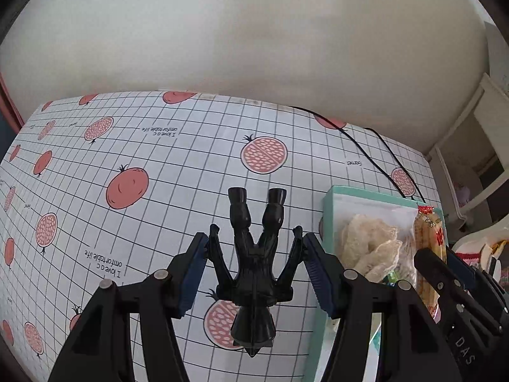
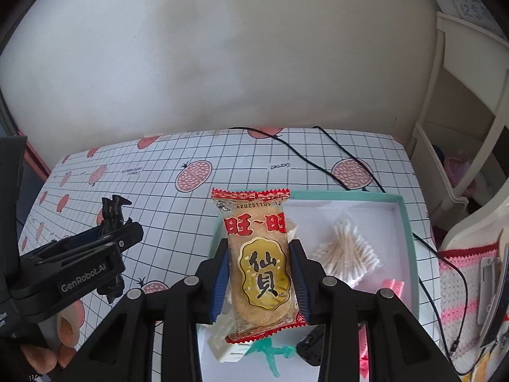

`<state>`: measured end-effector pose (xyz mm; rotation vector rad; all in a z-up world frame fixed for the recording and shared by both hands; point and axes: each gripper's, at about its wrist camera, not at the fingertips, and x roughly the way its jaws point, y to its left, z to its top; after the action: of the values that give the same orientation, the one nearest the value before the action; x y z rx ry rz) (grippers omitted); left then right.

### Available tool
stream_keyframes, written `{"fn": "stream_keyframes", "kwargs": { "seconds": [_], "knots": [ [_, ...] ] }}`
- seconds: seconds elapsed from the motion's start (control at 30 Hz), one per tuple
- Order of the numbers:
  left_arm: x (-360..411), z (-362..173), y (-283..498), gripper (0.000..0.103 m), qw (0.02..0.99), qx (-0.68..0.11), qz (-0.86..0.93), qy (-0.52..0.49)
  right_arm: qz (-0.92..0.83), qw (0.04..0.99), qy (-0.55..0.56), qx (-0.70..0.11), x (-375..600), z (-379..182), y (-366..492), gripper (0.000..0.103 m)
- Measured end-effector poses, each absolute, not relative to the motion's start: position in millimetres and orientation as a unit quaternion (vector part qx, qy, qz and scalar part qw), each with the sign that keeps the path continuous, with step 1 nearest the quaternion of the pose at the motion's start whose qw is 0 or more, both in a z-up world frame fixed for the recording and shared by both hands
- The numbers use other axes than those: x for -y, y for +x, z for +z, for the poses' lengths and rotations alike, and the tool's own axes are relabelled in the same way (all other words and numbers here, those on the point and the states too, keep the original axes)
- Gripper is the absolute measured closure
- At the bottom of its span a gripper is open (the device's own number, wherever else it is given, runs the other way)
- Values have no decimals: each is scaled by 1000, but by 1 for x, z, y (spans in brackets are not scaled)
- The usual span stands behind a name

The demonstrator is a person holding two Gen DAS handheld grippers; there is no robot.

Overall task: Organize objects
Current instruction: 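Lift the robot figure and snack packet and carry both over the tray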

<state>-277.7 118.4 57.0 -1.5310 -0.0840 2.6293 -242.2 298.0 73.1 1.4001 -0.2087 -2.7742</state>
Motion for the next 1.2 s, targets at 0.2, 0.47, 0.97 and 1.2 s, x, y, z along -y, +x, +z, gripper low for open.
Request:
{"fn": "stream_keyframes", "kwargs": {
  "seconds": [0.2, 0.47, 0.97, 1.2],
  "knots": [
    [-150, 59, -269, 41, 86, 18, 864, -495, -888, -16, 450, 97, -338, 72, -236, 65],
    [-177, 48, -269, 41, 141, 31, 860, -490, -880, -42, 457, 125, -370, 61, -229, 65],
    [-207, 28, -289, 41, 191, 30, 870, -453, -871, -58, 470, 133, -381, 38, -239, 65],
    [-222, 11, -296, 41, 200, 12, 858, -473, -867, -60, 478, 130, -380, 25, -243, 65]
  ]
}}
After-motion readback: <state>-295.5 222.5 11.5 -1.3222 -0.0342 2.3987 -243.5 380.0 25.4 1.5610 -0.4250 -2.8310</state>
